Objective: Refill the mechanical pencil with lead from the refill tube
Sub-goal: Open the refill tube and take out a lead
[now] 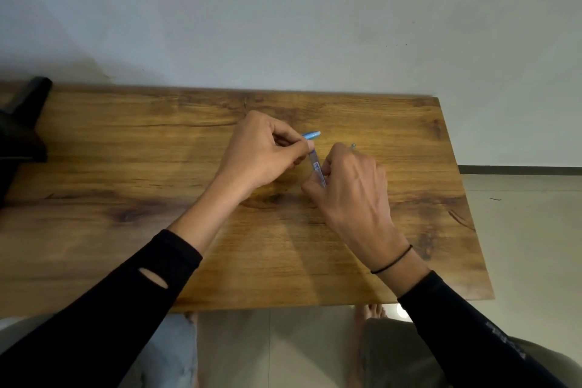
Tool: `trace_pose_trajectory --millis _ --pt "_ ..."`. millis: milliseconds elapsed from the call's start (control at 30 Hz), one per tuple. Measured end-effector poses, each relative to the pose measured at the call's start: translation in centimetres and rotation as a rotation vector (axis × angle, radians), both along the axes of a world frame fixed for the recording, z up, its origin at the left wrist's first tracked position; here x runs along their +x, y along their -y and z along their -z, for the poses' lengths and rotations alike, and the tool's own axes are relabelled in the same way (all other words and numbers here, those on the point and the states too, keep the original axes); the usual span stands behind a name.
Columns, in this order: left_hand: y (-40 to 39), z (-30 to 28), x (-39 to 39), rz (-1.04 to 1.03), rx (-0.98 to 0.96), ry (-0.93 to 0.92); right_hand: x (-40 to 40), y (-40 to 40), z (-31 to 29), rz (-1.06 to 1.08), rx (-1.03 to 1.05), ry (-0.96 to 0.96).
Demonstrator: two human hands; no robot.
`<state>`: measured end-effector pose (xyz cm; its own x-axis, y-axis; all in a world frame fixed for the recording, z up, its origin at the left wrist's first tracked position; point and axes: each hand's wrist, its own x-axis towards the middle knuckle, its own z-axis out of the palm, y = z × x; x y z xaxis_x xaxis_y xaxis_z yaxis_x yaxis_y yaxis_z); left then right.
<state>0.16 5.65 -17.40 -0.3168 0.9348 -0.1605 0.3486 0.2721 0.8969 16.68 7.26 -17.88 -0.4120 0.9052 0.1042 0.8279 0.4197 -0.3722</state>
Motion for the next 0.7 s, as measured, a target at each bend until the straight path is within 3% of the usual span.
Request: trace_pose_trajectory --millis 233,400,533,700 --pt "-0.3 -0.3 -1.3 -0.067 0.106 0.061 0.6 0.1 0.0 0.007 0.003 -0.021" --pt "0.3 1.3 -0.5 0.074 -0.094 -0.085 0.8 -0.2 -0.4 0.07 0.042 -0.057" --pt "0.5 2.1 0.6 0.117 -0.145 -0.206 1.0 -0.7 -0.7 0.093 0.051 -0.047" --pt "0.4 2.2 0.2 0.01 -0.139 -0.028 1.6 -1.2 -1.2 0.111 0.082 -0.054"
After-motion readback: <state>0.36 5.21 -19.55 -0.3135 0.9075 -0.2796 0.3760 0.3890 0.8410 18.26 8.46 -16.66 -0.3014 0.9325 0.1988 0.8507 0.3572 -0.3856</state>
